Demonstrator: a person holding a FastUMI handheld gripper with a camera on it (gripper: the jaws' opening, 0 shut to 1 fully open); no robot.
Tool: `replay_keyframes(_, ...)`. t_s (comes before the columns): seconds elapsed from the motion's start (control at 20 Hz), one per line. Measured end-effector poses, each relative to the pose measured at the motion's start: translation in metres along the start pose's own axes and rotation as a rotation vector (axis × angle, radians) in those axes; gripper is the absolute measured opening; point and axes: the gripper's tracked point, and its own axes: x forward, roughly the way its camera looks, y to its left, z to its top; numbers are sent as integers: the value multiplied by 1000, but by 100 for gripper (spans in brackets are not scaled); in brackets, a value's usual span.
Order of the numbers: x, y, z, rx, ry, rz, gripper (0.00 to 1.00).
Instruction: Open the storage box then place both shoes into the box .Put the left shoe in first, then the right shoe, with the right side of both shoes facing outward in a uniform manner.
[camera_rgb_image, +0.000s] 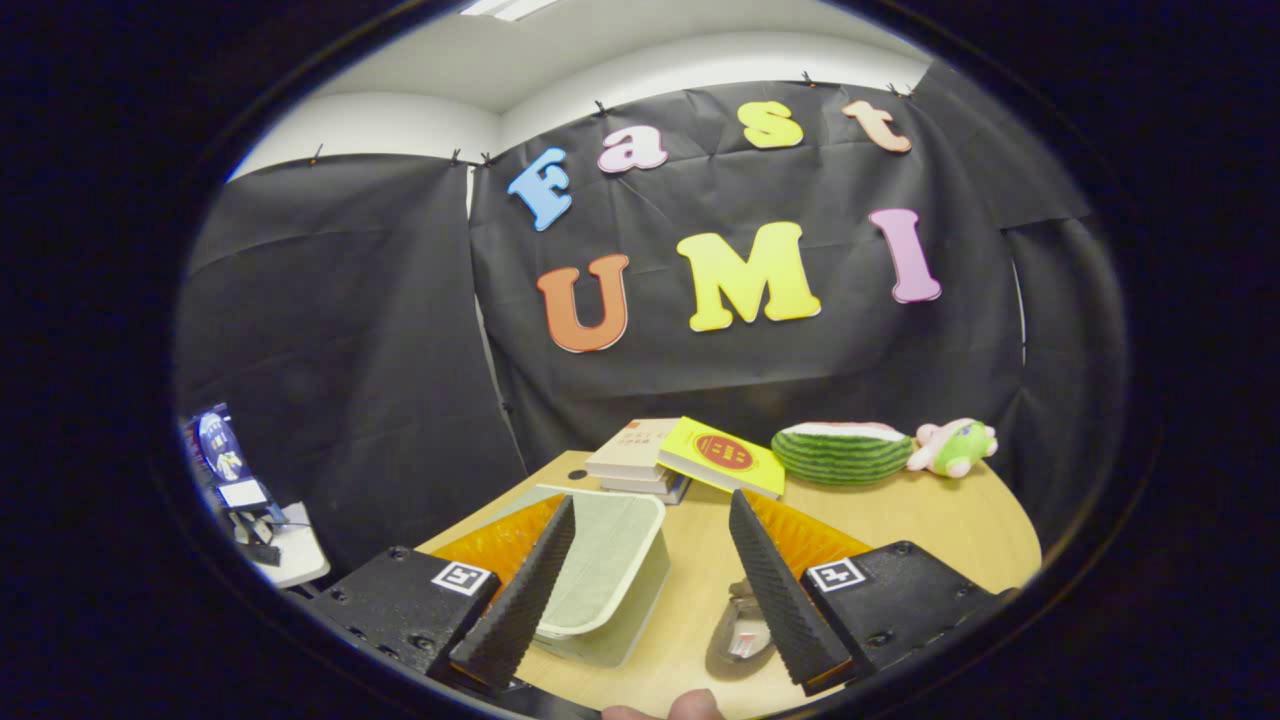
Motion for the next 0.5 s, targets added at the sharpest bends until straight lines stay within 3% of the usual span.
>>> replay_keyframes(0.5,46,10,-91,381,333,199,99)
